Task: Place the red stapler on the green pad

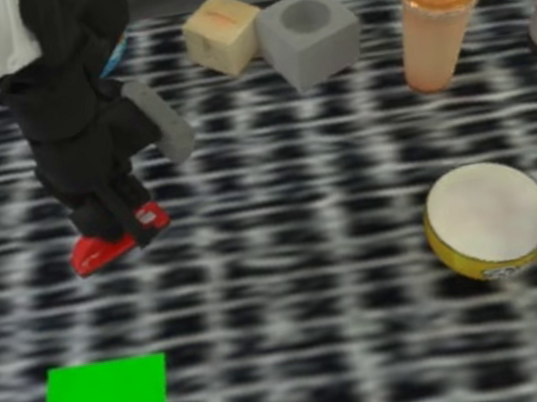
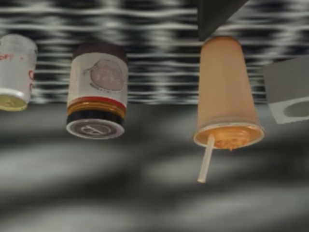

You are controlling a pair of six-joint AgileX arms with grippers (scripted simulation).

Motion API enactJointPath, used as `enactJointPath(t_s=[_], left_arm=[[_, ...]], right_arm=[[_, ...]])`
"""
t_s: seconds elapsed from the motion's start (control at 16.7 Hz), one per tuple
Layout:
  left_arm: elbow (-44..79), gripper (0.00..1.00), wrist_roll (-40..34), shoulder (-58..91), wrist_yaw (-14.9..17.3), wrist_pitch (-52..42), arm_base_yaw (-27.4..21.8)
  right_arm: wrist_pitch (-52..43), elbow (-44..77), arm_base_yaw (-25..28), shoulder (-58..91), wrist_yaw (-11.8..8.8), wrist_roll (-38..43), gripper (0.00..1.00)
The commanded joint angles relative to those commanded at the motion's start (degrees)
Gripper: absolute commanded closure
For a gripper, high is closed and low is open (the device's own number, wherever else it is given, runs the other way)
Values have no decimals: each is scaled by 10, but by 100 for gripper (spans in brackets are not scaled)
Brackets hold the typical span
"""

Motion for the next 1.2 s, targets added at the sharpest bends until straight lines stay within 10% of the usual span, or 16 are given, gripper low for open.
enactJointPath(t_s=[0.78, 1.2], left_arm=[[-217, 100, 305, -226, 0, -13, 14], [-230, 100, 320, -239, 0, -9, 13]], right_arm=[[0, 0, 0, 0, 0, 0, 0], [0, 0, 0, 0, 0, 0, 0]])
